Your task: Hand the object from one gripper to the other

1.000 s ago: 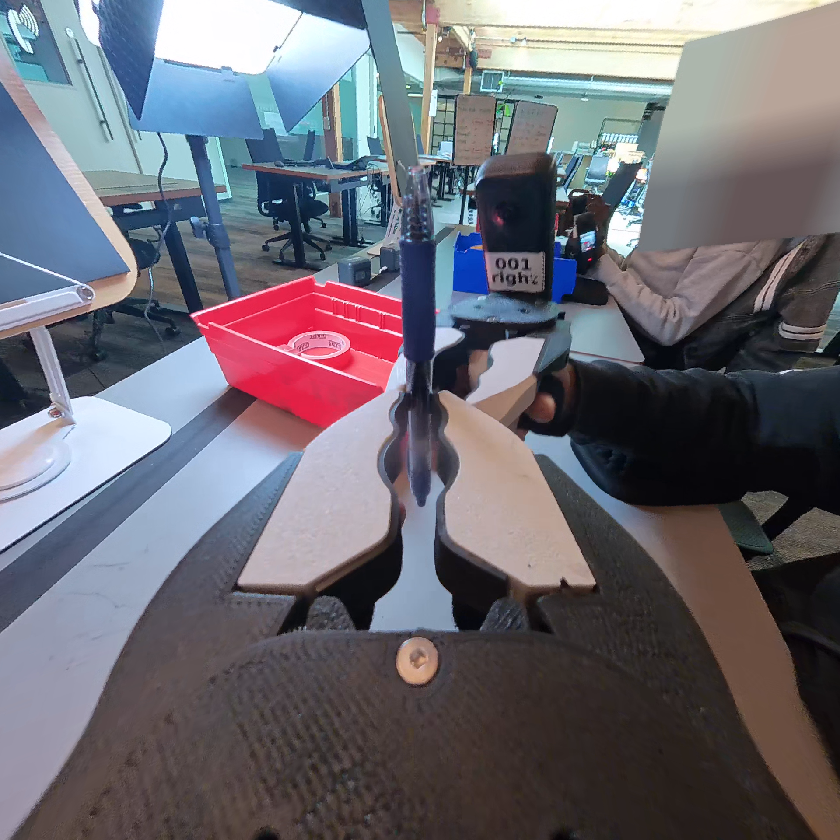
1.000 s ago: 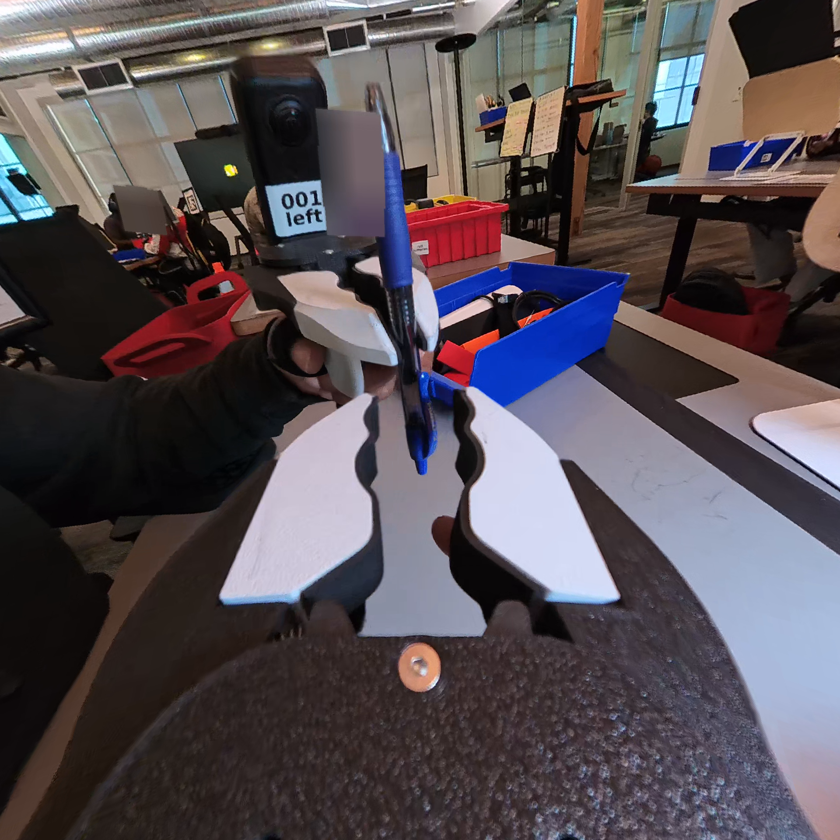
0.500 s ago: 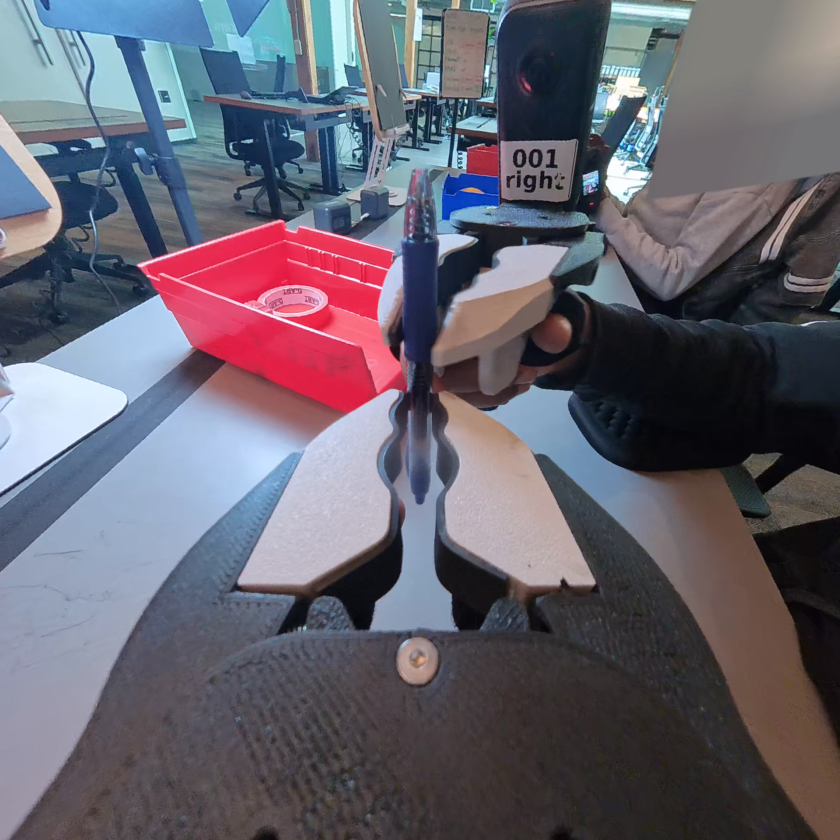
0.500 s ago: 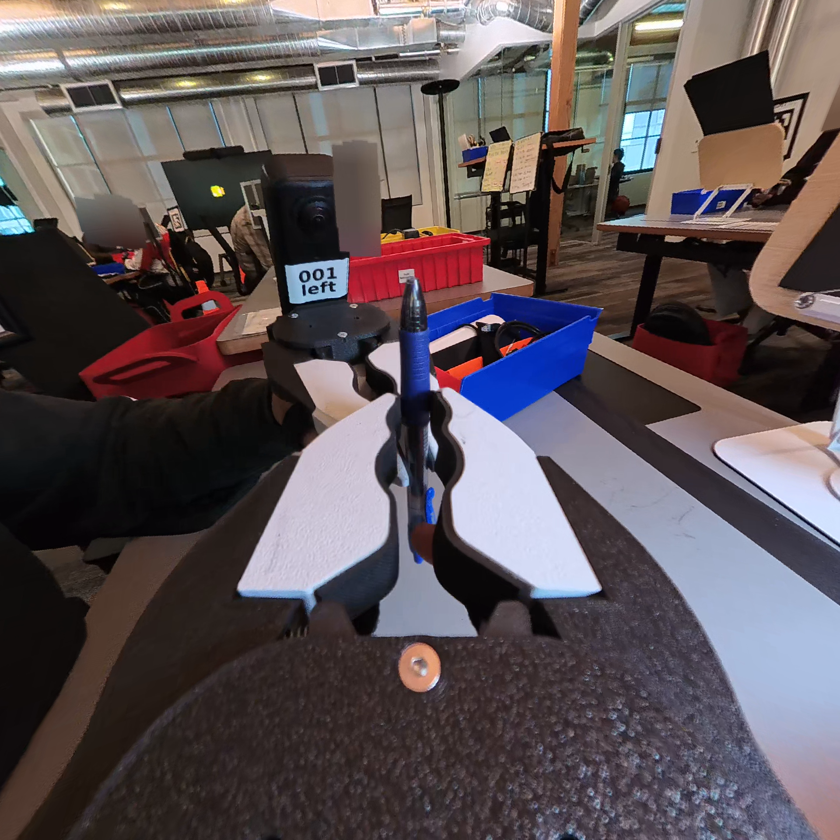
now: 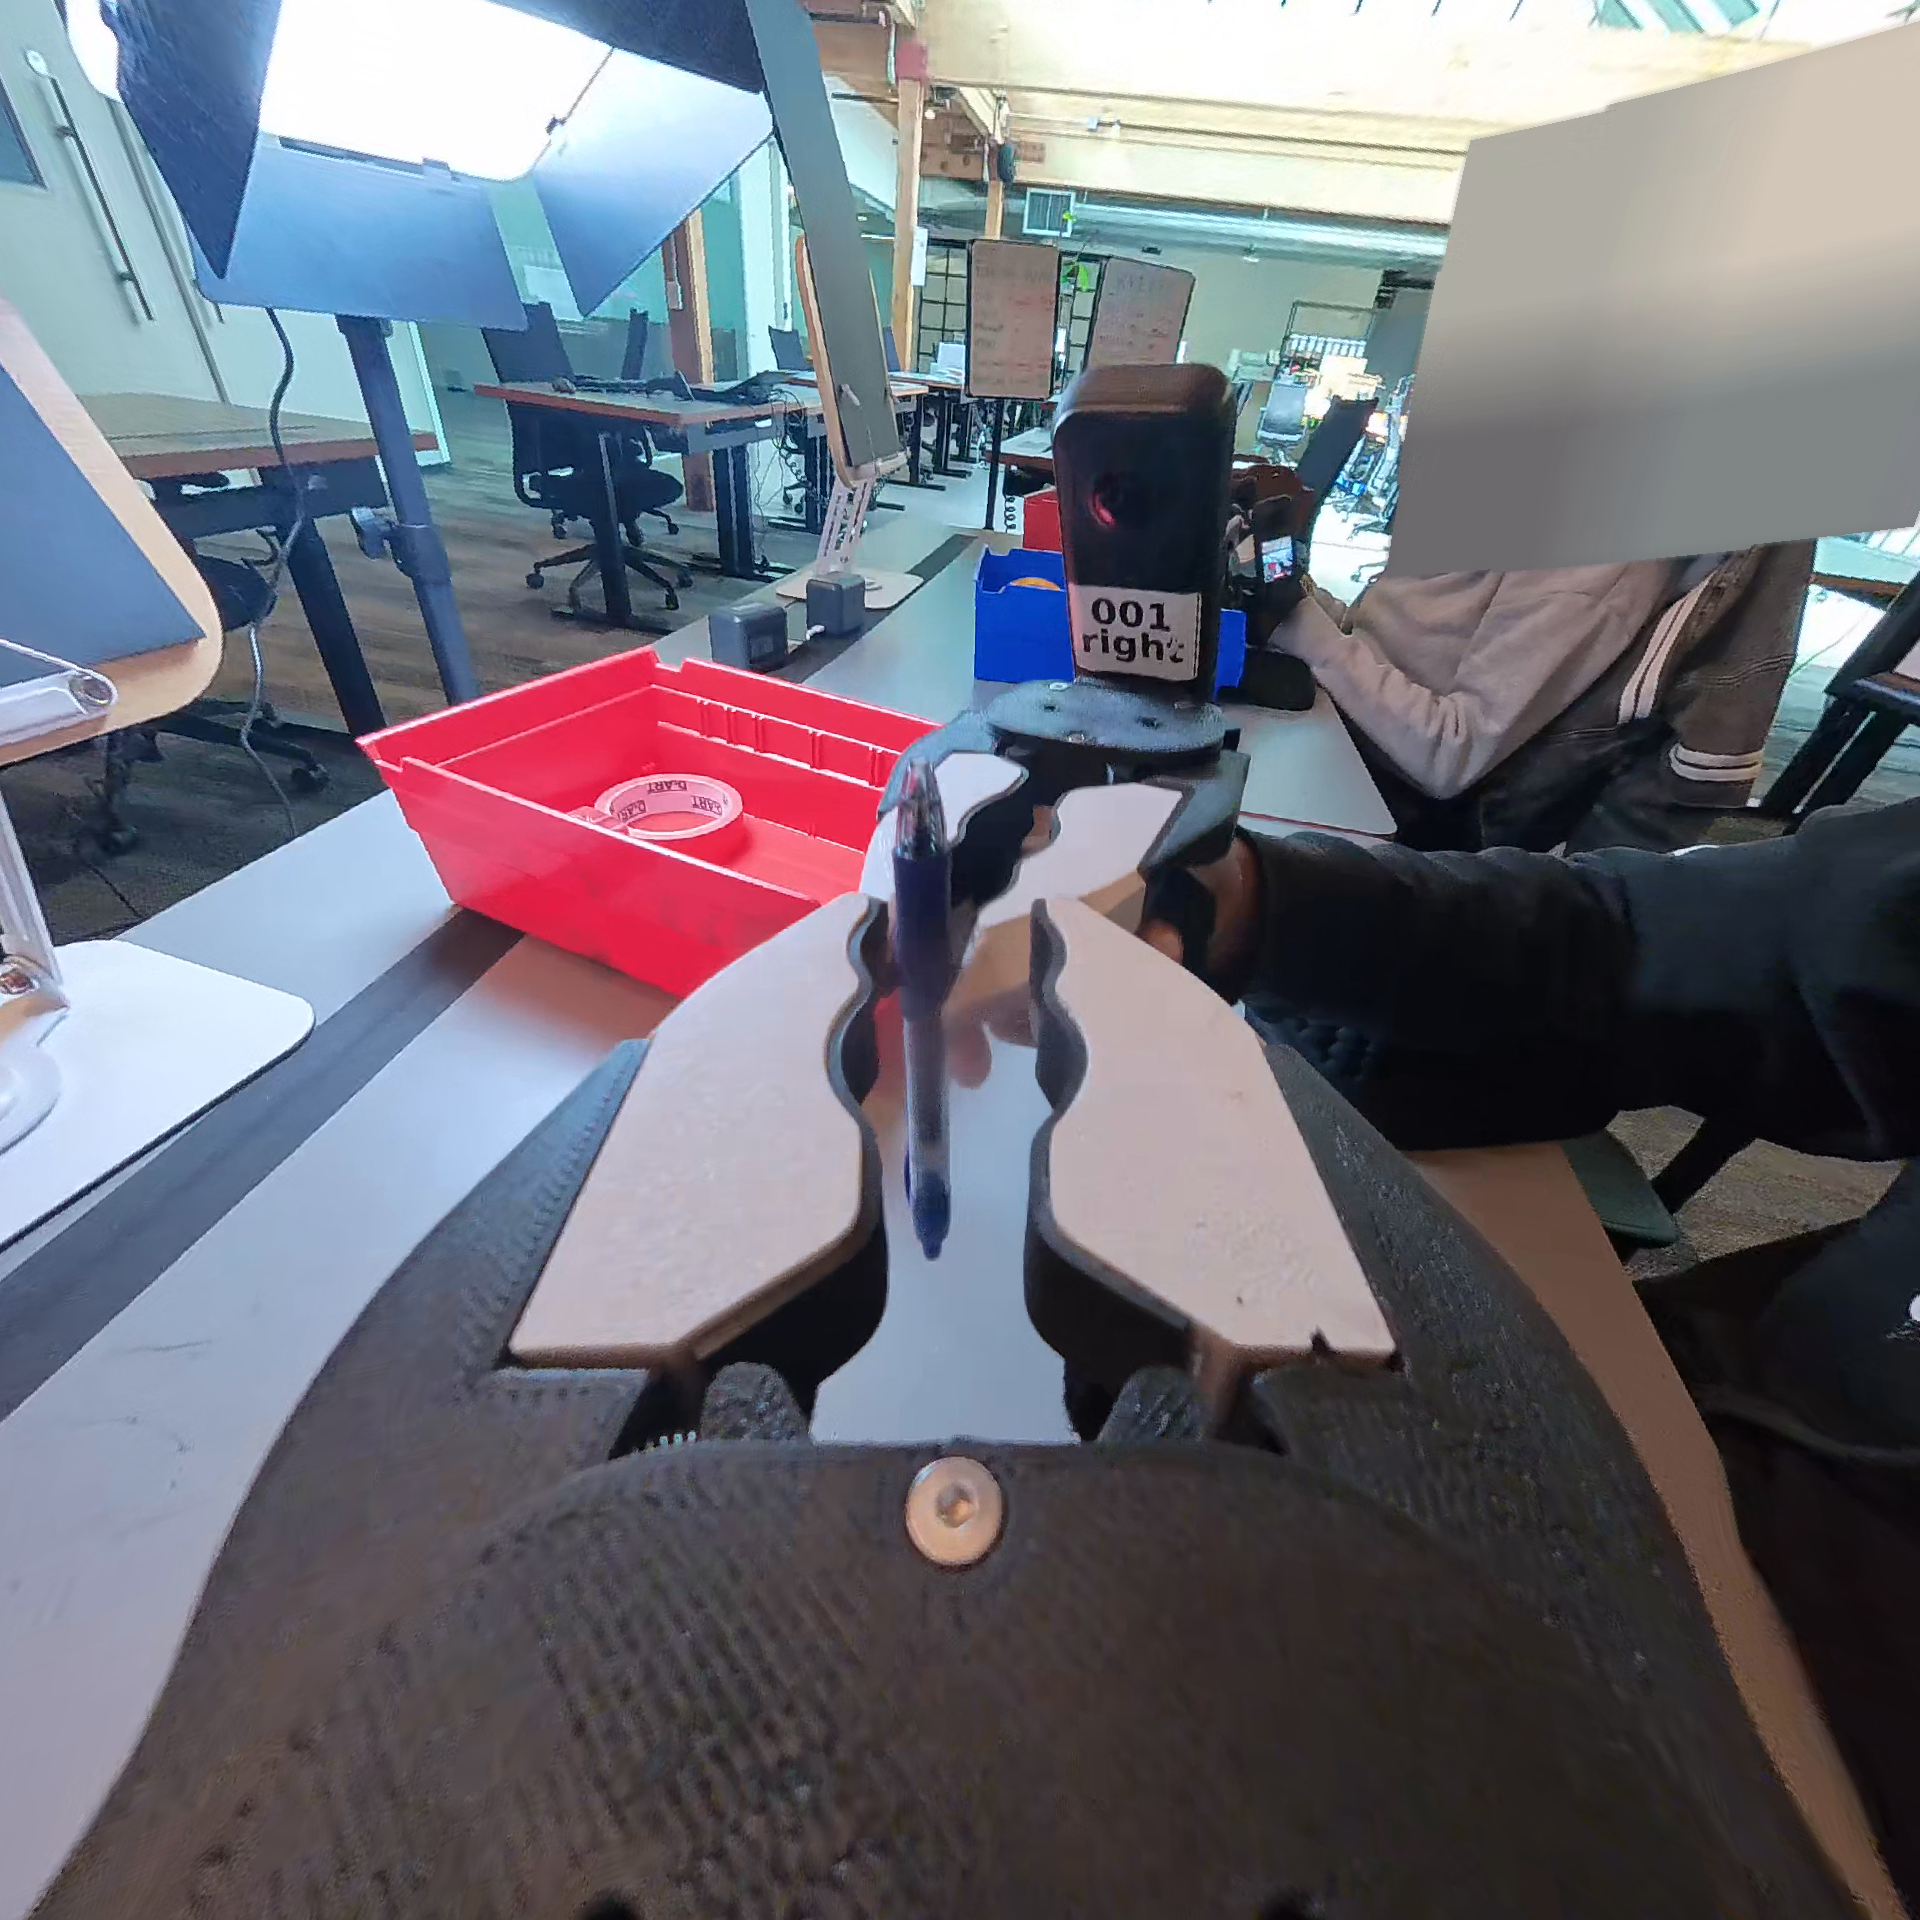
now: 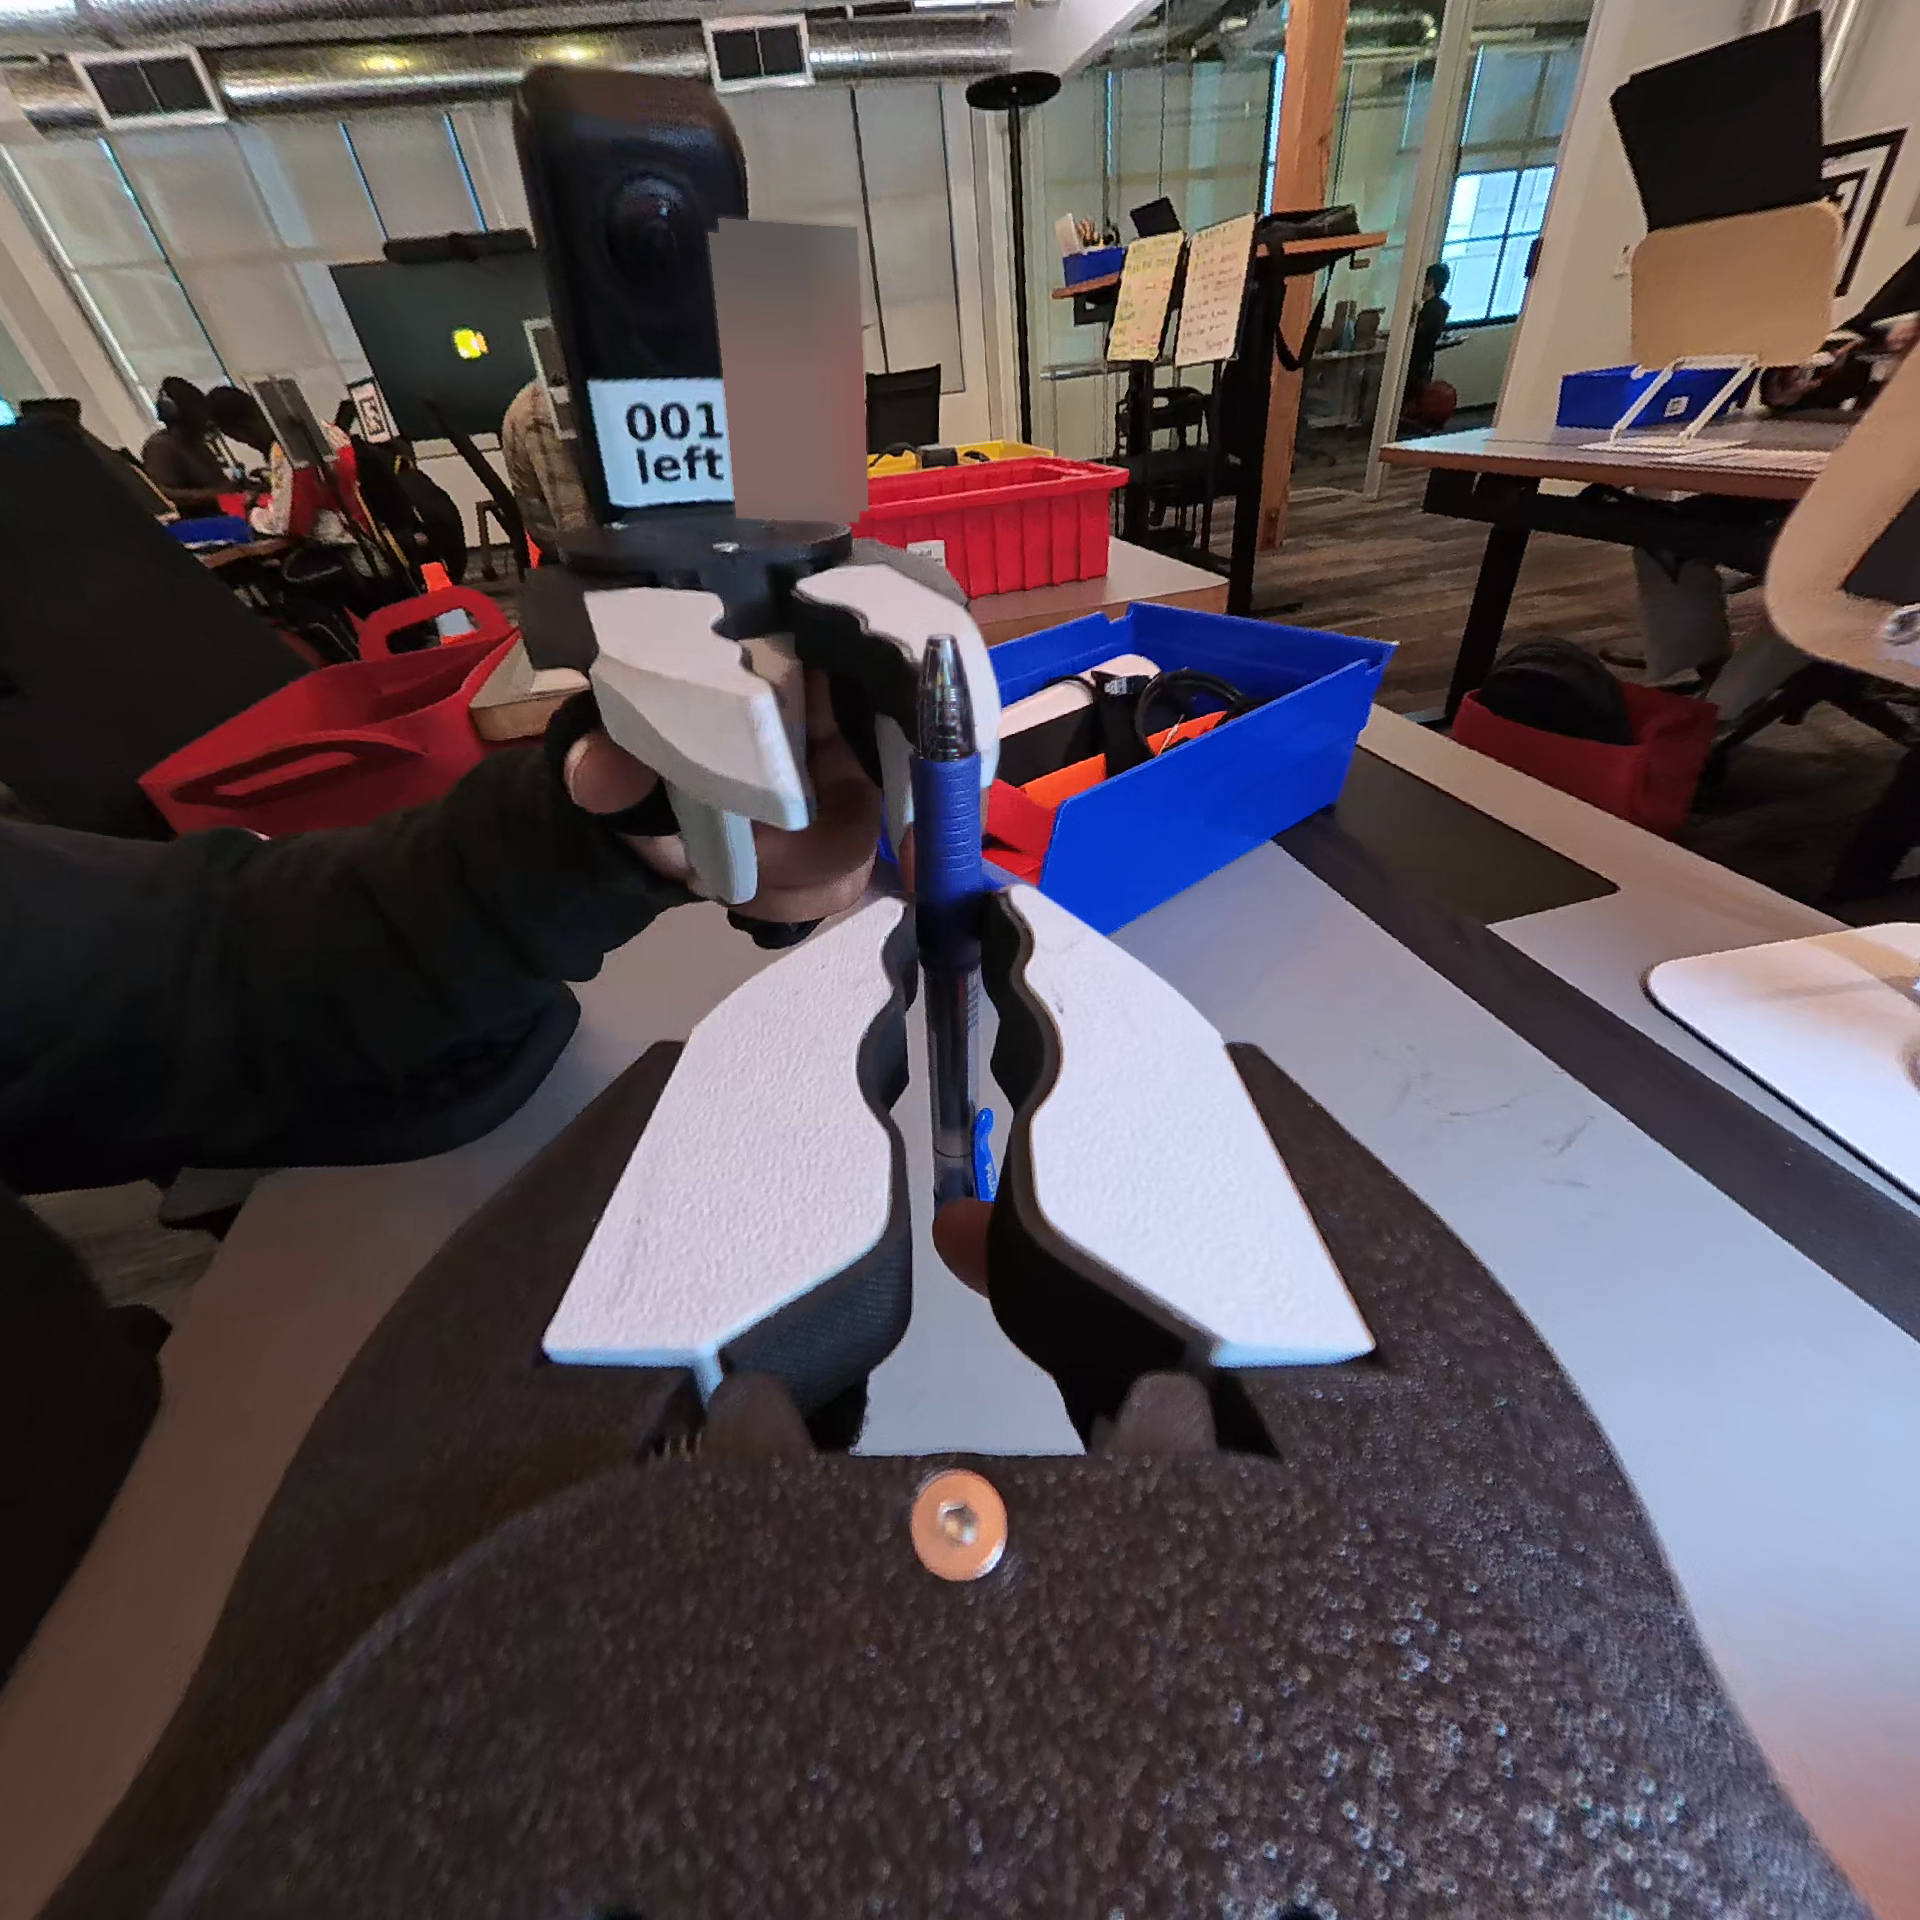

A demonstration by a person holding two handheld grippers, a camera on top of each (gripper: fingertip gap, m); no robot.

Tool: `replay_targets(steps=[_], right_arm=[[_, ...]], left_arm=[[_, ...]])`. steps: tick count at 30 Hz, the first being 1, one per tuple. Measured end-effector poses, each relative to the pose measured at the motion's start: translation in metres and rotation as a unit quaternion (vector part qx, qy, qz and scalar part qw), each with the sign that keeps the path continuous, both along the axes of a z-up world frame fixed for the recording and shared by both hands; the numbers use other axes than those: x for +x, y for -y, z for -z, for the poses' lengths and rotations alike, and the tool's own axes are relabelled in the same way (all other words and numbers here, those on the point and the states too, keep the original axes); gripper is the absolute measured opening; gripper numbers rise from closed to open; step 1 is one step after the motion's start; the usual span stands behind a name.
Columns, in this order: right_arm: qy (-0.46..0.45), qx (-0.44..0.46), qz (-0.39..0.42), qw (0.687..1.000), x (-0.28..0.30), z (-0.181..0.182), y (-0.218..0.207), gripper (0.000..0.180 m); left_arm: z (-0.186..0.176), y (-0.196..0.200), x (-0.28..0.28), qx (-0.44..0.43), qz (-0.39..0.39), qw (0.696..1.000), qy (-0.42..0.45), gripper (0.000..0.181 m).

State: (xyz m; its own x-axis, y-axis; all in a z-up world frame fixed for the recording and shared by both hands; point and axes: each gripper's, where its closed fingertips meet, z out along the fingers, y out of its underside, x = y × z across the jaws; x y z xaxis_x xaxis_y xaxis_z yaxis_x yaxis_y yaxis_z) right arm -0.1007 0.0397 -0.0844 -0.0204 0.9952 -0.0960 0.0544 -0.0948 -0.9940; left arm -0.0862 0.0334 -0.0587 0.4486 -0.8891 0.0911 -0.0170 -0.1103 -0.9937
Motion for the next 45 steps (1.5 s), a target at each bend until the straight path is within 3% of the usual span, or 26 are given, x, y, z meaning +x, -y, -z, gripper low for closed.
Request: replay_targets(steps=[5,9,11,15,21,25,38,41,45], right_arm=[[0.016,0.005,-0.010,1.000,-0.007,0.009,0.008,0.012],[0.019,0.009,-0.013,1.000,-0.006,0.009,0.008,0.012],[0.016,0.017,-0.013,1.000,0.000,0.002,0.006,0.023],[-0.012,0.023,-0.002,1.000,0.014,-0.021,0.001,0.025],[-0.012,0.024,-0.005,1.000,0.014,-0.021,0.002,0.020],[0.005,0.027,-0.014,1.000,0.009,-0.012,0.006,0.006],[-0.022,0.041,0.005,0.999,0.014,-0.023,0.002,0.005],[-0.046,0.049,0.027,0.997,0.022,-0.033,-0.006,0.005],[-0.070,0.109,0.060,0.990,0.031,-0.045,-0.010,0.005]], left_arm=[[0.006,-0.003,0.000,0.005,-0.007,1.000,-0.015,0.011],[0.007,-0.002,0.001,0.019,-0.009,0.999,-0.037,0.010],[0.008,-0.003,0.000,0.023,-0.015,0.999,-0.046,0.011],[0.014,-0.005,0.000,0.014,-0.013,0.998,-0.053,0.010],[0.026,-0.004,0.011,0.006,0.000,0.998,-0.070,0.011],[0.032,-0.003,0.013,0.004,0.001,0.997,-0.081,0.011],[0.023,-0.006,0.010,-0.006,-0.004,0.999,-0.035,0.015],[0.021,-0.010,0.004,-0.041,-0.001,0.999,-0.003,0.025],[0.020,-0.017,-0.001,-0.114,0.008,0.991,0.069,0.025]])
